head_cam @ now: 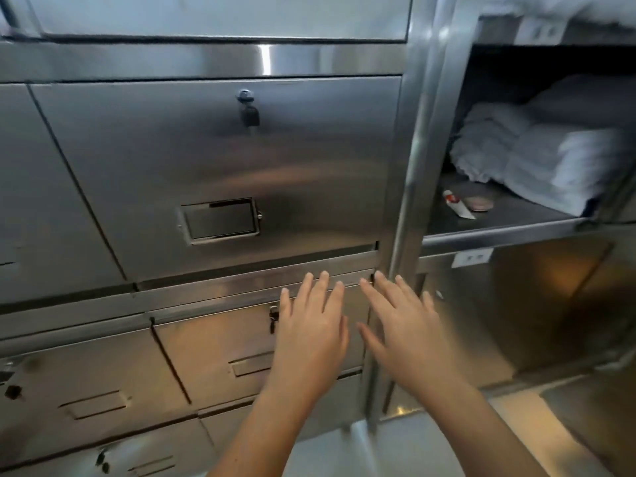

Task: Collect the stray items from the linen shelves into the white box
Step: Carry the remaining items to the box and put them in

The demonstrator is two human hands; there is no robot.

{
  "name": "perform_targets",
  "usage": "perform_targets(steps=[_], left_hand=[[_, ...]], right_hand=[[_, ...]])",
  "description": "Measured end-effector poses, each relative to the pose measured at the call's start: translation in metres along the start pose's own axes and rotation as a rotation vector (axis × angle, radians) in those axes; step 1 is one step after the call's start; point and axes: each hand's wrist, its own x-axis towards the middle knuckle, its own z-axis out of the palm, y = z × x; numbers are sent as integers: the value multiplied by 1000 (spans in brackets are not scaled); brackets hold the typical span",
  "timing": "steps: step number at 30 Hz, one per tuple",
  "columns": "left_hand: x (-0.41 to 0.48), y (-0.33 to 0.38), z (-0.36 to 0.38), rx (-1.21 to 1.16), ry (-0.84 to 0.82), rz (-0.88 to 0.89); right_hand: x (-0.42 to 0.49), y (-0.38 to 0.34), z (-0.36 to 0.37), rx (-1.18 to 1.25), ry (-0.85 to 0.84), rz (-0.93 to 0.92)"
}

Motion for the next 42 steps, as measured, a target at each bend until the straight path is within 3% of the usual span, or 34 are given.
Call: perform_targets(steps=[5,14,20,25,37,42], left_hand=[[21,77,28,-122,-114,89],[54,160,68,-233,-85,309],[79,182,114,-287,-103,391],[125,195,149,-318,-260,425],[241,194,207,-407,-178,489],[267,196,231,-352,-264,478]], right_hand=[[-34,80,-17,-32,40,174],[-64,162,-29,-81,27,418],[-57,197,-19,-99,7,521],[-25,231,-14,-122,4,581],[79,292,-7,-122,56,608],[104,314,3,-102,50,600]])
